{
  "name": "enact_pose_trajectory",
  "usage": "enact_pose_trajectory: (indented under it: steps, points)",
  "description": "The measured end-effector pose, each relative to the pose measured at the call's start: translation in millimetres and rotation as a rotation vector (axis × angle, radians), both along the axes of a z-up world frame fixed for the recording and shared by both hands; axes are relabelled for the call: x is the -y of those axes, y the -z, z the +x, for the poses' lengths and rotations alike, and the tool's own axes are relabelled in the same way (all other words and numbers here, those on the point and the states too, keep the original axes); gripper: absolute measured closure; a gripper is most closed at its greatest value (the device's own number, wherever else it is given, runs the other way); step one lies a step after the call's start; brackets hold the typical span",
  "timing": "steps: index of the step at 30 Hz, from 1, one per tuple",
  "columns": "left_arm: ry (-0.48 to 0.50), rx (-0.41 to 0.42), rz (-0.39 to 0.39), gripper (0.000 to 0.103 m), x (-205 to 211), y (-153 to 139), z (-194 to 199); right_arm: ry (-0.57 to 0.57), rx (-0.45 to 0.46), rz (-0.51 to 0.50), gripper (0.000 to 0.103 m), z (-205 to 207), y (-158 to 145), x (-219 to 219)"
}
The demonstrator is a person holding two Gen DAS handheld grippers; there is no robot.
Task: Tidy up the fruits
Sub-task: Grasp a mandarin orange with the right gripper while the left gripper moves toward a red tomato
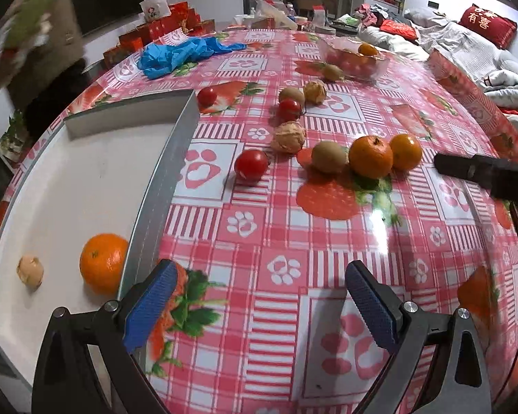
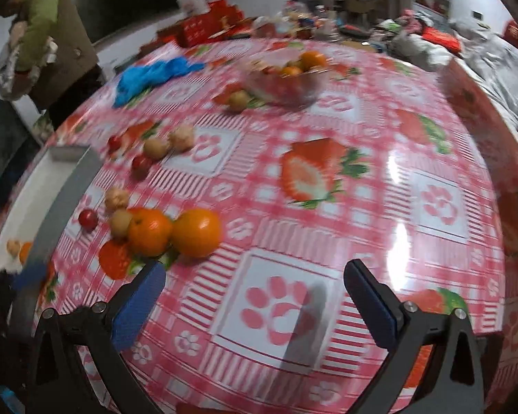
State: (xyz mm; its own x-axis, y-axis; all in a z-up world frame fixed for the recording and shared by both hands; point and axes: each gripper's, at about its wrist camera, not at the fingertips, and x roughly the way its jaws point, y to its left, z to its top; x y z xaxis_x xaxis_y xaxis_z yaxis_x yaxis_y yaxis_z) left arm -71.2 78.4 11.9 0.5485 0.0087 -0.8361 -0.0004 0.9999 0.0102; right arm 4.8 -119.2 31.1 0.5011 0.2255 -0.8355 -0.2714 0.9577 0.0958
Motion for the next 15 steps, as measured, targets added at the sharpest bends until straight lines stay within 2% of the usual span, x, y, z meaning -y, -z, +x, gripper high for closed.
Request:
enact_pose_trajectory:
  steps: [4, 6, 9, 11, 12, 13, 14, 15]
  points:
    - [0.006, 0.009, 0.043, 0.005, 2, -2, 10, -0.055, 0.010, -0.059, 0.003, 5, 8, -22]
    - [0.007, 0.004, 0.028, 0.005, 0, -3, 15, -0.066, -0.003, -0.063, 0.009, 10, 14, -30]
    - [0.002, 0.004, 0.013, 0.005, -2, -5, 19, -0.068, 0.017, -0.072, 0.012, 16, 16, -35]
    - [0.004, 0.011, 0.023, 0.005, 0, -7, 21, -0.086, 0.019, -0.066, 0.025, 19, 16, -39]
    - [0.008, 0.016, 0.033, 0.005, 2, -8, 23, -0.092, 0.022, -0.069, 0.028, 21, 16, -41]
    - [0.011, 0.017, 0.037, 0.005, 3, -9, 25, -0.099, 0.028, -0.073, 0.040, 24, 15, -43]
    - [0.013, 0.018, 0.037, 0.005, 3, -10, 28, -0.109, 0.034, -0.066, 0.059, 24, 14, -43]
    - [0.013, 0.019, 0.034, 0.005, 4, -11, 31, -0.116, 0.032, -0.049, 0.060, 25, 12, -42]
